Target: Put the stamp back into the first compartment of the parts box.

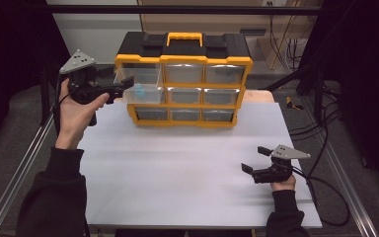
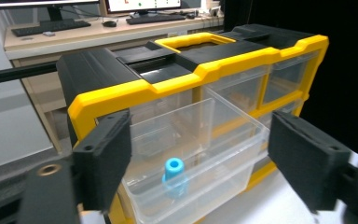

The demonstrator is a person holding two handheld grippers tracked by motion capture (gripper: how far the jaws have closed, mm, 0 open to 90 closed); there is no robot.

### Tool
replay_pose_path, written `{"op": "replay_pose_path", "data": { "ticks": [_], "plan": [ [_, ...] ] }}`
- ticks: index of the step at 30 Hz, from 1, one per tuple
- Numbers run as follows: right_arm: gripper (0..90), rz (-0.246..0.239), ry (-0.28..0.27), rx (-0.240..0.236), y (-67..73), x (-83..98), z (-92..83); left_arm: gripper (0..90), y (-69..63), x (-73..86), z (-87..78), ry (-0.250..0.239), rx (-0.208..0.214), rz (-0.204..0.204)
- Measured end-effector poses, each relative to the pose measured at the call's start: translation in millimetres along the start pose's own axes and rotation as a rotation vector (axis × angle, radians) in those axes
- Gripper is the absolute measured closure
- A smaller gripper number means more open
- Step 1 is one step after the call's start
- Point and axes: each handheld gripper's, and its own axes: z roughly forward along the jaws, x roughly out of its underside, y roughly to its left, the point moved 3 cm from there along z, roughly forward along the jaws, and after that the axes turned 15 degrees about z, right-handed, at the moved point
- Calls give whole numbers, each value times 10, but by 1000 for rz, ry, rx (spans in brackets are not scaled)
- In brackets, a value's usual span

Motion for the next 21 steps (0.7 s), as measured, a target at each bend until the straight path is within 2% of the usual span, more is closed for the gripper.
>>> {"op": "replay_pose_path", "data": {
  "ticks": [10,12,21],
  "plan": [
    [27,2,-2,-1,1,-2,-3,48,-90,153,-155,-25,16,12],
    [27,0,-2,-2,1,-2,-3,38,-121,215,-185,-22,27,-3],
    [27,3,-5,-3,4,-4,-8,10,-224,446,-256,-21,49,-1]
  ]
}}
